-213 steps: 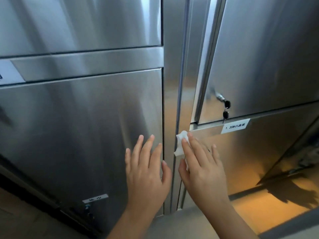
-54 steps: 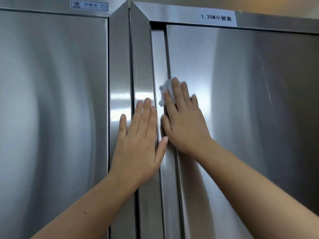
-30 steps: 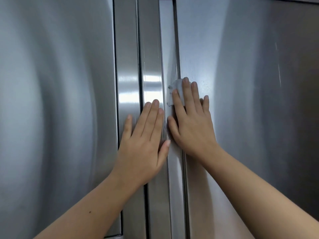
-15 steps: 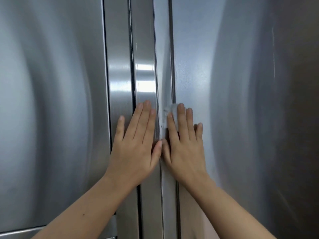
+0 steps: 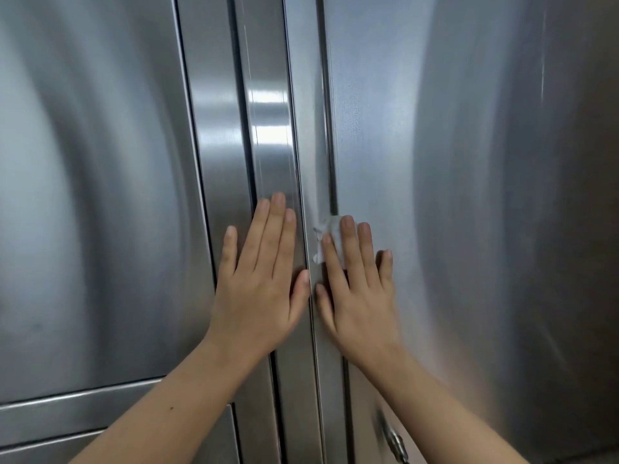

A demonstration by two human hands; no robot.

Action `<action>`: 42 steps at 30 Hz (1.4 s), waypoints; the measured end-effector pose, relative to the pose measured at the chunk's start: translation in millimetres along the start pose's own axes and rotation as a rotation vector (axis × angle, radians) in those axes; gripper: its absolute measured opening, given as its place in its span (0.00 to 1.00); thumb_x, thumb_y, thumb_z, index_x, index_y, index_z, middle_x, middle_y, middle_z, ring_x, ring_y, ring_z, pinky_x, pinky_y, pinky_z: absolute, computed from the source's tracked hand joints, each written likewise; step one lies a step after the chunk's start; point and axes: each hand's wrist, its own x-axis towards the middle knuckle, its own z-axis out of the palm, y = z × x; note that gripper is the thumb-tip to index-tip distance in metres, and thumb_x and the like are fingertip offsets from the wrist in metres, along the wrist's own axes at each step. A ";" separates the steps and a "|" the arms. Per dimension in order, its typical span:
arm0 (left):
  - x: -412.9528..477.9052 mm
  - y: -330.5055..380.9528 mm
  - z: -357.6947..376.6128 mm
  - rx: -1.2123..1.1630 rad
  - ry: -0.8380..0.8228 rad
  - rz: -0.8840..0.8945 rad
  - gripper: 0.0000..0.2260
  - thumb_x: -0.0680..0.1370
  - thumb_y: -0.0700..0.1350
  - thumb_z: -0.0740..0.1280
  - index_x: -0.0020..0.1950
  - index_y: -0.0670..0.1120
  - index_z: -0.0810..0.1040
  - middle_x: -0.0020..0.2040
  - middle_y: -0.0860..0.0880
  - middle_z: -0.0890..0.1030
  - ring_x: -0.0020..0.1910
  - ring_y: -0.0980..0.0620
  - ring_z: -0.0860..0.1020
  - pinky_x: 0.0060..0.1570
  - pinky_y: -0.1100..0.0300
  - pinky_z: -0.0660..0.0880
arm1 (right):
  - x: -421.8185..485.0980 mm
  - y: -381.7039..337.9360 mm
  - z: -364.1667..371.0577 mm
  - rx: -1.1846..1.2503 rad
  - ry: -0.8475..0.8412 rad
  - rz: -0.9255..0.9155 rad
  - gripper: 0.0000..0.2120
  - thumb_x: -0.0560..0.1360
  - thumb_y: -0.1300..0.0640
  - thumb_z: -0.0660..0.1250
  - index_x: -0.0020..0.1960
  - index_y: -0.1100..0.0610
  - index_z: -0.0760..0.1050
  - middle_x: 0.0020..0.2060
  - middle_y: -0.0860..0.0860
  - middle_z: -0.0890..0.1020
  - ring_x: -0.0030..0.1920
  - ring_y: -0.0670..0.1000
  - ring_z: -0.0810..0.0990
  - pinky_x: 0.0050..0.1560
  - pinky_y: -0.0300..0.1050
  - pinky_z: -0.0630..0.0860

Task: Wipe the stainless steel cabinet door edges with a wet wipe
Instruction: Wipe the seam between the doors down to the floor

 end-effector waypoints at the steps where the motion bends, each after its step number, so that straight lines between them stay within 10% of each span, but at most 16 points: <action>1: -1.6 0.5 0.7 -0.002 0.000 -0.002 0.27 0.78 0.50 0.53 0.74 0.37 0.56 0.74 0.40 0.56 0.74 0.45 0.54 0.70 0.43 0.51 | 4.6 0.9 -0.9 -0.006 0.000 -0.002 0.28 0.75 0.52 0.55 0.72 0.62 0.62 0.72 0.60 0.56 0.73 0.61 0.56 0.69 0.59 0.53; 31: -127.9 32.9 19.6 0.040 -0.152 0.050 0.29 0.79 0.48 0.50 0.76 0.39 0.46 0.77 0.44 0.41 0.76 0.48 0.45 0.71 0.46 0.44 | -125.1 -26.1 18.9 0.171 -0.204 0.160 0.28 0.75 0.53 0.54 0.74 0.60 0.57 0.72 0.60 0.52 0.75 0.54 0.38 0.68 0.64 0.51; 42: -163.6 52.7 20.5 -0.020 -0.200 -0.005 0.29 0.77 0.48 0.53 0.75 0.38 0.49 0.77 0.45 0.40 0.76 0.49 0.45 0.71 0.45 0.46 | -104.1 -22.0 13.2 0.263 -0.201 0.173 0.28 0.77 0.54 0.53 0.75 0.60 0.54 0.73 0.57 0.45 0.74 0.52 0.40 0.70 0.53 0.31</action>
